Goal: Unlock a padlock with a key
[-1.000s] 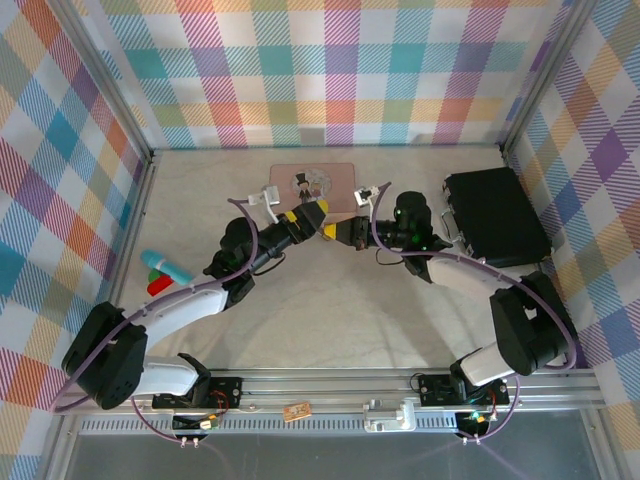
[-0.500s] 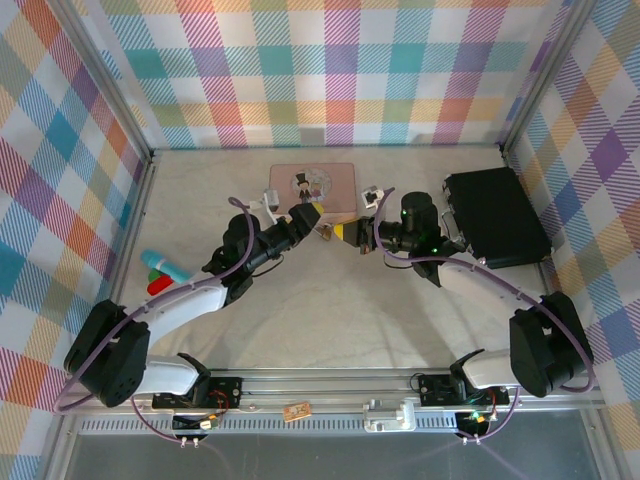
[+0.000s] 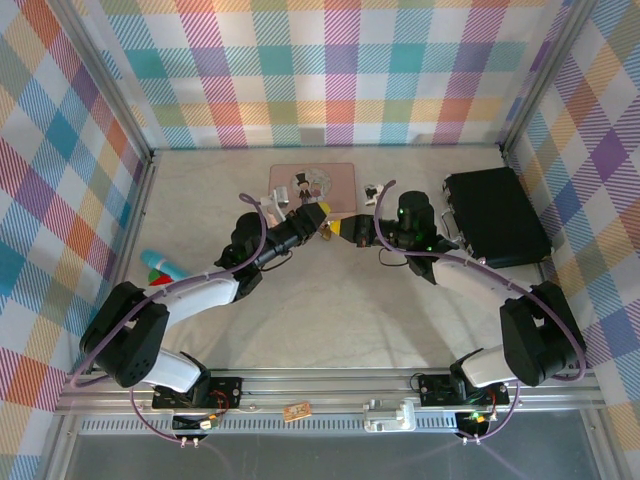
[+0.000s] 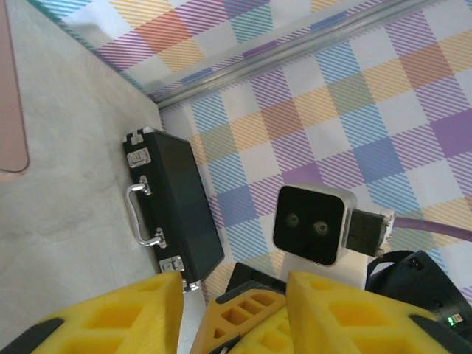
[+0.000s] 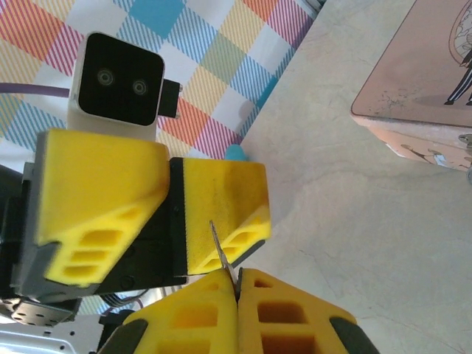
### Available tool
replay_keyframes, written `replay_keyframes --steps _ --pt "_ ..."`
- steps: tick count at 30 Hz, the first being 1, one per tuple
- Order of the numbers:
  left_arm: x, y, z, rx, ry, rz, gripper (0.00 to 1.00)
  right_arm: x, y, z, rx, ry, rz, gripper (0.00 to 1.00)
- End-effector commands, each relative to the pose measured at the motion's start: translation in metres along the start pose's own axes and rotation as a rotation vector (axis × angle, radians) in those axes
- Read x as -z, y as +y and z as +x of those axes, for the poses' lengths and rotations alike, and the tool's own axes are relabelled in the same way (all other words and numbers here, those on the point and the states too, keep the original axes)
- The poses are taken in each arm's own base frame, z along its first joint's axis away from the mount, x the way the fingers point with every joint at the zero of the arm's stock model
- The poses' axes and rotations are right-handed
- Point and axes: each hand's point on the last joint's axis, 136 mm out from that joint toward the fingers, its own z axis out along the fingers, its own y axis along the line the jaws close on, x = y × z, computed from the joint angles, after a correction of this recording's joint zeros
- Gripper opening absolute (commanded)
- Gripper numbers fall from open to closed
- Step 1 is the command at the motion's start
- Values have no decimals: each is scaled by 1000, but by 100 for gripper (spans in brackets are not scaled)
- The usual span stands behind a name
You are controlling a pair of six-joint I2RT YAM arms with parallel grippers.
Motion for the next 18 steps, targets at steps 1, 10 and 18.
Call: replay_keyframes --steps 1,10,18 --pt "-4 -33 -4 -32 0 110 34 -3 18 -12 -18 -22 -68 0" --pt "-2 -27 -4 -22 -11 92 0 -2 16 -12 -40 -36 -73 7" --pt "1 -30 -5 -27 -18 101 0 6 15 -14 -37 -69 -66 31"
